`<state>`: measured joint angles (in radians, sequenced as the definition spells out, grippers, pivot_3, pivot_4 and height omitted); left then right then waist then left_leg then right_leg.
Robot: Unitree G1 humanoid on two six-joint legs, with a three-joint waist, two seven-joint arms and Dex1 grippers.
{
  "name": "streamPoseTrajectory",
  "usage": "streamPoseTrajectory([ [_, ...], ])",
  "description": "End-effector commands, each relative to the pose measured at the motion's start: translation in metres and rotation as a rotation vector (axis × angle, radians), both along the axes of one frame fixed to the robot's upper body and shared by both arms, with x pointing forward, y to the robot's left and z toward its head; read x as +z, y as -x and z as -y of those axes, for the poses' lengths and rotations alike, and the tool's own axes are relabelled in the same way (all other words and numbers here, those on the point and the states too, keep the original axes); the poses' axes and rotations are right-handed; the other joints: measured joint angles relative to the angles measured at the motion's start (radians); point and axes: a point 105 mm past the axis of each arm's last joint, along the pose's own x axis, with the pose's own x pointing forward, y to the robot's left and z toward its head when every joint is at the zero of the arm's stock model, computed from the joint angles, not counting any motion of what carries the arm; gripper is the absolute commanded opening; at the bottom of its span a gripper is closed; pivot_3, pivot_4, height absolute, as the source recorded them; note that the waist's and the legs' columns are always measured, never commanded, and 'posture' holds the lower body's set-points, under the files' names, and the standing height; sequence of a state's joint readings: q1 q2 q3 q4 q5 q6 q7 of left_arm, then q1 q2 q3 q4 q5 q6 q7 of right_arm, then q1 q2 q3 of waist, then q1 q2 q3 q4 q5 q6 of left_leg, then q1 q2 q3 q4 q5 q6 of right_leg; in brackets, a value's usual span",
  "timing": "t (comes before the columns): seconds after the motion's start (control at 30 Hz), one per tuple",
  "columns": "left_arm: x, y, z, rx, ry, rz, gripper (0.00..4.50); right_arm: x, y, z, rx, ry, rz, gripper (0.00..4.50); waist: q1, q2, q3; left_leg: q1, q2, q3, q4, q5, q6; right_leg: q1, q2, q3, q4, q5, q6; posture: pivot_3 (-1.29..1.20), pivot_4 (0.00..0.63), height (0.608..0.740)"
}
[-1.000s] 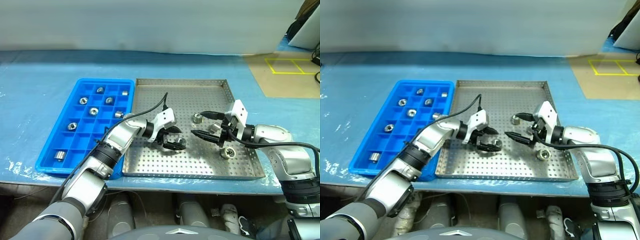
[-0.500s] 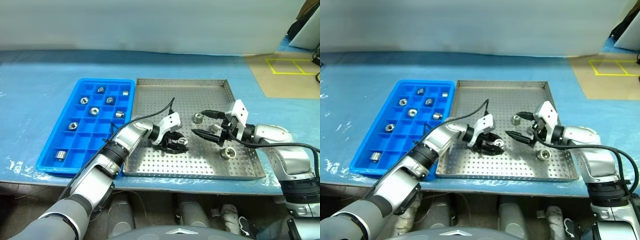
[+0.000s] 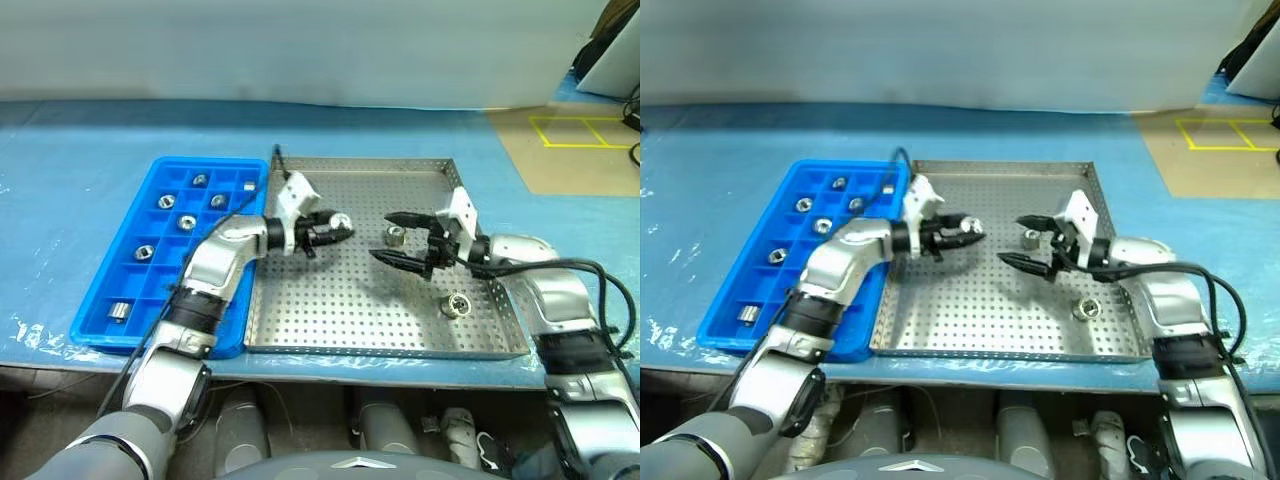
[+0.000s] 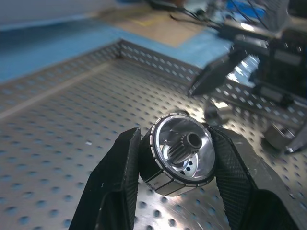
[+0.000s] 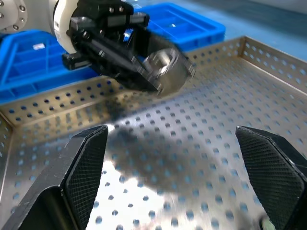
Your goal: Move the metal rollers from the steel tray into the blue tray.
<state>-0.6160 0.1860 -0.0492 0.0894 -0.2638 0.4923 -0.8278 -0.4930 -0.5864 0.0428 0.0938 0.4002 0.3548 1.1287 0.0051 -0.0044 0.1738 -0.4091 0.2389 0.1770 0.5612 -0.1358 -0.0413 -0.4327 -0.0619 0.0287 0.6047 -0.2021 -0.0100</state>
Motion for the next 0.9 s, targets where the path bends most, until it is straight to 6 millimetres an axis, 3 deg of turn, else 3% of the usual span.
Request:
streamPoseTrajectory([
  [0.03, 0.027, 0.009, -0.023, 0.137, 0.126, 0.047, 1.85, 0.015, -0.007, -0.016, 0.102, -0.028, 0.035, 4.5, 0.014, 0.0, 0.0, -0.001, 0.0, 0.0, 0.0, 0.0, 0.0, -0.001, 0.0, 0.0, 0.0, 0.0, 0.0, 0.02, 0.15, 0.74],
  [0.23, 0.019, 0.021, -0.079, 0.527, 0.19, 0.065, 1.85, 0.017, -0.016, -0.045, 0.251, -0.033, 0.016, 4.5, 0.06, 0.0, 0.0, -0.005, 0.002, 0.0, 0.0, 0.0, 0.0, -0.005, 0.0, -0.002, 0.001, 0.0, -0.001, 0.16, 0.15, 0.74],
  [0.43, 0.012, 0.044, -0.13, 0.9, 0.148, 0.121, 1.85, 0.009, -0.02, -0.064, 0.337, -0.017, -0.002, 4.5, 0.114, -0.001, 0.001, -0.008, 0.001, -0.002, 0.0, 0.0, 0.0, -0.005, -0.003, -0.005, 0.0, -0.001, 0.0, 0.28, 0.15, 0.74],
  [0.6, -0.006, 0.064, -0.149, 1.05, 0.117, 0.078, 1.85, 0.003, -0.02, -0.071, 0.378, -0.008, -0.019, 4.5, 0.144, -0.001, 0.001, -0.009, 0.001, -0.003, 0.001, 0.0, 0.0, -0.005, -0.003, -0.006, 0.0, -0.001, 0.0, 0.31, 0.15, 0.74],
  [0.9, -0.035, 0.075, -0.16, 1.138, 0.074, -0.033, 1.85, -0.001, -0.021, -0.072, 0.399, 0.022, -0.012, 4.5, 0.159, -0.001, 0.001, -0.011, 0.001, -0.004, 0.001, 0.0, 0.0, -0.006, -0.004, -0.006, 0.001, -0.001, 0.0, 0.32, 0.15, 0.74],
])
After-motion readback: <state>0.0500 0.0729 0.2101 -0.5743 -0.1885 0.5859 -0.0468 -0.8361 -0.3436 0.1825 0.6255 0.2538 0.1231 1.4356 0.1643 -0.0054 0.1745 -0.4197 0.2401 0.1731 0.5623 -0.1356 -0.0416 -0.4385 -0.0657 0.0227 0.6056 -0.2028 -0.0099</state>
